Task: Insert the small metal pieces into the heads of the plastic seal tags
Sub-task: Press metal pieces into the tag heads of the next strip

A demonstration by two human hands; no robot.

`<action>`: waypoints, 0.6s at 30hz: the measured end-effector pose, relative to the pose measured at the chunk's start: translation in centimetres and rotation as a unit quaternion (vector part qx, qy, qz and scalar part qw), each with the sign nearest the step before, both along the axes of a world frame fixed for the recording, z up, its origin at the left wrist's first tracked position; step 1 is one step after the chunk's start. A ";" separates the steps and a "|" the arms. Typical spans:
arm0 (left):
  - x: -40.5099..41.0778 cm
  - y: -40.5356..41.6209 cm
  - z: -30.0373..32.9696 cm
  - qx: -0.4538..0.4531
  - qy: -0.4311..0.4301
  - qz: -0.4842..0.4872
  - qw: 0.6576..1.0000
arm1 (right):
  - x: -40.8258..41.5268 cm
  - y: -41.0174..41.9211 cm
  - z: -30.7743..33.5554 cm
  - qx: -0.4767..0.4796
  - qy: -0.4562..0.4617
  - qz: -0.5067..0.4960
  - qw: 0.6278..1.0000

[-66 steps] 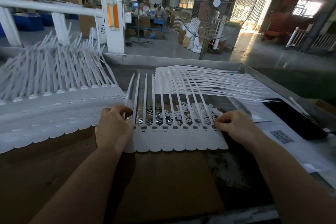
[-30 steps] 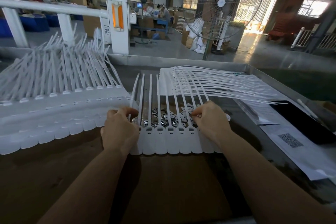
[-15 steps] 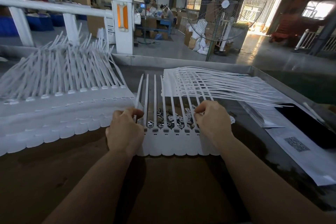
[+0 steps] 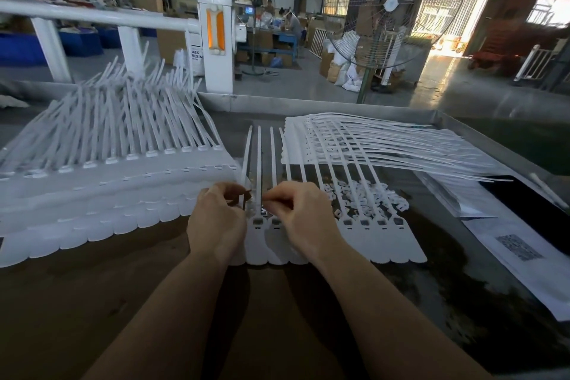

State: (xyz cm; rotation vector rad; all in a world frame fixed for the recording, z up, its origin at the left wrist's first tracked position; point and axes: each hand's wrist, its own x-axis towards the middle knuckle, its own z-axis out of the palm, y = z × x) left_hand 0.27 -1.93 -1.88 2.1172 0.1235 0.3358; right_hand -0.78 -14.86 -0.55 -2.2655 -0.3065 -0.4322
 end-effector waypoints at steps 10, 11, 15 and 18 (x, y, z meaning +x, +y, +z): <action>0.2 0.2 0.1 -0.009 0.007 -0.023 1.000 | -0.1 0.1 -1.2 0.022 -0.038 0.002 0.999; 0.2 0.2 0.0 0.000 0.008 -0.026 1.000 | -0.1 0.1 -1.3 0.023 -0.043 0.001 0.999; 0.2 0.2 -0.1 0.022 0.005 -0.032 0.999 | -0.1 0.1 -1.4 0.020 -0.060 -0.012 0.998; 0.3 0.2 -0.3 0.037 -0.008 -0.024 0.999 | -0.3 0.1 -1.5 0.016 -0.067 -0.012 0.998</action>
